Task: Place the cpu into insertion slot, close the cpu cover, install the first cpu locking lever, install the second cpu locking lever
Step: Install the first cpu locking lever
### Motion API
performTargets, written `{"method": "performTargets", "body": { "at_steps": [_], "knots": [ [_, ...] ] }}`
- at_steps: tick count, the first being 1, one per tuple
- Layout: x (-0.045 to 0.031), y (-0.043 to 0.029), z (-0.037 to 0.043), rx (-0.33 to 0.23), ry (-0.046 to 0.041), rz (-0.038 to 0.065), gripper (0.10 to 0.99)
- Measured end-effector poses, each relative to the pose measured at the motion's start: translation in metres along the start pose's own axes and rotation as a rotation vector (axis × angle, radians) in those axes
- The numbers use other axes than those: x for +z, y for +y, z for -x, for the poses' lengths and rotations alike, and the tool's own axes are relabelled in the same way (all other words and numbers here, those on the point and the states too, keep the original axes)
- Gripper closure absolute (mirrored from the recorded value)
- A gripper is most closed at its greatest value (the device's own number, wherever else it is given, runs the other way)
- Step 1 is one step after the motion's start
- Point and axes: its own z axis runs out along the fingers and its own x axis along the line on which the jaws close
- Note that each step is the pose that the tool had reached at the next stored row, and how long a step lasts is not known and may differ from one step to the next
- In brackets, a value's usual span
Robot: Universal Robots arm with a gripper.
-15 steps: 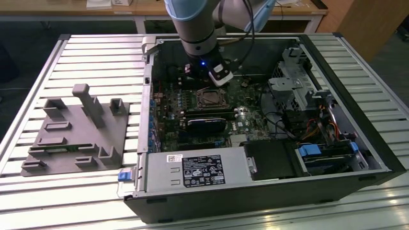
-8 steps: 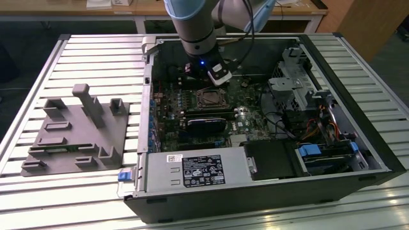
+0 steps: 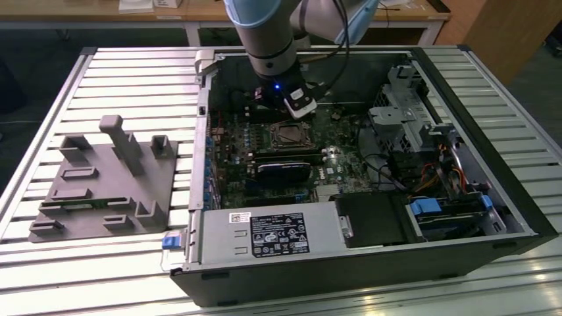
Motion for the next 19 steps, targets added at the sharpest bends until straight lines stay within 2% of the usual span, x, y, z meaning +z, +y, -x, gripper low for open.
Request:
{"method": "performTargets", "body": {
  "at_steps": [7,19],
  "knots": [
    [0.002,0.0016,-0.0014,0.011,-0.0042,-0.005,0.98],
    [0.0087,-0.0004,-0.0031,0.027,-0.0204,-0.023,0.98]
  ]
}}
